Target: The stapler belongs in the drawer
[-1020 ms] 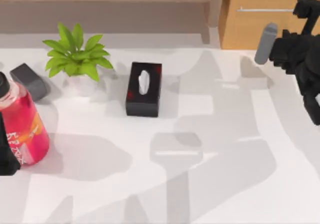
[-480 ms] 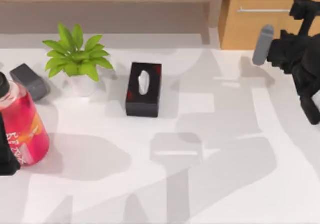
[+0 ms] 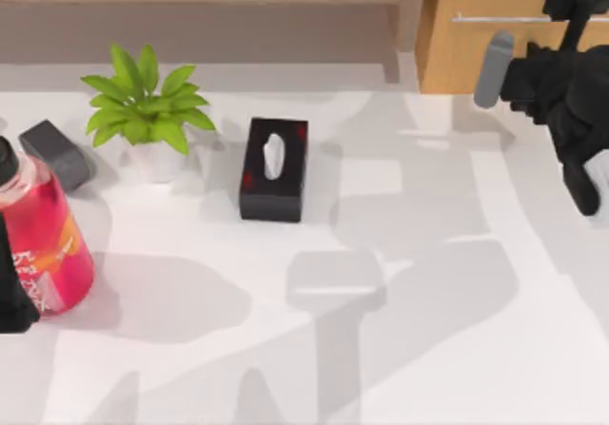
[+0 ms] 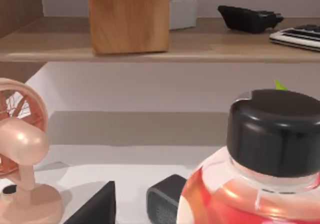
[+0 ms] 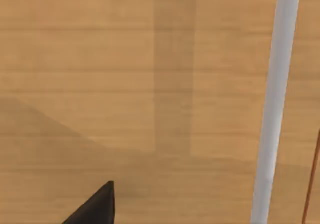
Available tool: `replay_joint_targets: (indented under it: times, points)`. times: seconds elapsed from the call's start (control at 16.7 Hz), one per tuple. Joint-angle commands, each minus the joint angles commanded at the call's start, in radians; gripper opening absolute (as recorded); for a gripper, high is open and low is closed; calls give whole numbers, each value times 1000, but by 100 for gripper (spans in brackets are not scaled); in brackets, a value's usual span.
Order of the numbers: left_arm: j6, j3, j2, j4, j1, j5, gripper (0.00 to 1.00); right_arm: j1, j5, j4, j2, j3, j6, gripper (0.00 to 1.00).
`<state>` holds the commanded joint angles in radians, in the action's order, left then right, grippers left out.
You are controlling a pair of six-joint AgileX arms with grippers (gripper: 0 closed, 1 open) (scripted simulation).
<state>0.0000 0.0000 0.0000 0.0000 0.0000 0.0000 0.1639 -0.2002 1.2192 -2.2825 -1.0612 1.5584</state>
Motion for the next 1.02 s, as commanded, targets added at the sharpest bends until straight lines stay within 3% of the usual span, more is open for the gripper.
replay_joint_targets:
  times: [0.06,0.84,1.02]
  points:
    - [0,0,0,0,0,0,100,0,0,0,0,0,0,100]
    - [0,0,0,0,0,0,100,0,0,0,0,0,0,2]
    - [0,0,0,0,0,0,100,0,0,0,0,0,0,0]
